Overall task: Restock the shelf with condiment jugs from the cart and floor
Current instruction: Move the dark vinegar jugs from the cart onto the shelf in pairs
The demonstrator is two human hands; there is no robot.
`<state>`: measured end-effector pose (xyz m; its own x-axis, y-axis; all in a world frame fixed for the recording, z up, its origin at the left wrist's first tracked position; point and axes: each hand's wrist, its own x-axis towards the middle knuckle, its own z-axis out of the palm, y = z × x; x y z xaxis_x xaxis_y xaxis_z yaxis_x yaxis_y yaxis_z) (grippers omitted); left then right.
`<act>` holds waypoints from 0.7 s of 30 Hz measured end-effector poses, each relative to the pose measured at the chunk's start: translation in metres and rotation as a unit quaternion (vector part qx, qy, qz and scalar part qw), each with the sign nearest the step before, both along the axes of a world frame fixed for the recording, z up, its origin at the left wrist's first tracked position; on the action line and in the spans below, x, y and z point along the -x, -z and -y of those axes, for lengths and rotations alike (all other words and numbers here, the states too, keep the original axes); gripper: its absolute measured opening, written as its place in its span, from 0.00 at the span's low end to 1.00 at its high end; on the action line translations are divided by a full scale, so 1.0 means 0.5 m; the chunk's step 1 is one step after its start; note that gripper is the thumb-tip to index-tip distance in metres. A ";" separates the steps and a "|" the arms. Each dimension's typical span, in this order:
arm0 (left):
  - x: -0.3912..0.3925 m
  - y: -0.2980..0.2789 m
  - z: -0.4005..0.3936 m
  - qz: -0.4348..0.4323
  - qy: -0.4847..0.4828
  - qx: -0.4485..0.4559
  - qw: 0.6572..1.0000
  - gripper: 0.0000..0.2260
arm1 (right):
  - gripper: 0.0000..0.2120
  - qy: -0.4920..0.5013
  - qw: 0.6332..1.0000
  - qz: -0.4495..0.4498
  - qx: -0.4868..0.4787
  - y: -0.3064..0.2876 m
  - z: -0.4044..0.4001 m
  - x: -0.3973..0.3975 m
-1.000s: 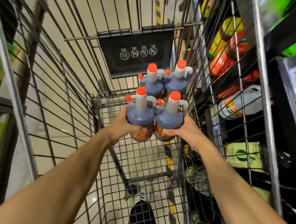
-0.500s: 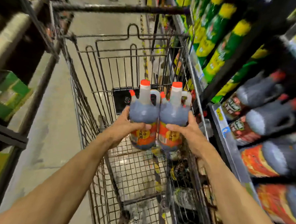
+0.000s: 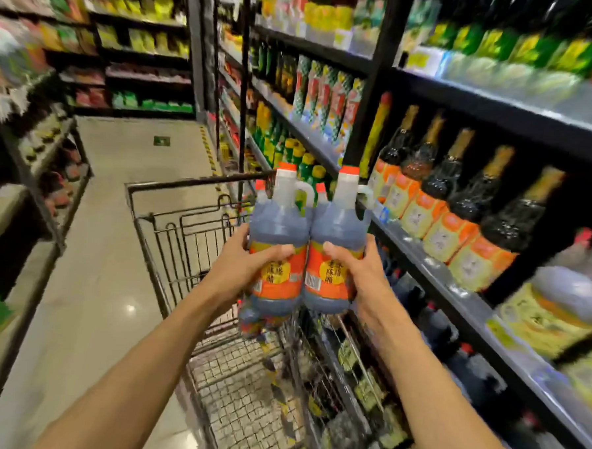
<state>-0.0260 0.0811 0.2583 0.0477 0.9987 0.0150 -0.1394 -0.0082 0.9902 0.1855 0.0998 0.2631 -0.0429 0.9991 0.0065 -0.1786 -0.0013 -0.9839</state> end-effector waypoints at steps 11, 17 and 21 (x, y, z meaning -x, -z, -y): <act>-0.118 -0.114 0.261 0.027 0.117 -0.055 0.991 0.30 | 0.33 0.144 0.988 -0.029 -0.053 -0.134 0.405 -0.090; -0.245 -0.129 0.378 0.023 0.243 -0.055 0.968 0.30 | 0.35 0.275 0.960 -0.020 -0.052 -0.143 0.627 -0.177; -0.362 -0.137 0.464 0.028 0.341 -0.048 0.938 0.32 | 0.37 0.359 0.932 0.002 -0.045 -0.156 0.779 -0.251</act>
<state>0.1549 -0.1510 0.3269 0.6719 0.7301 0.1242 -0.1966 0.0141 0.9804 0.3110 -0.2895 0.3412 0.6368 0.7655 0.0926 -0.0981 0.1995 -0.9750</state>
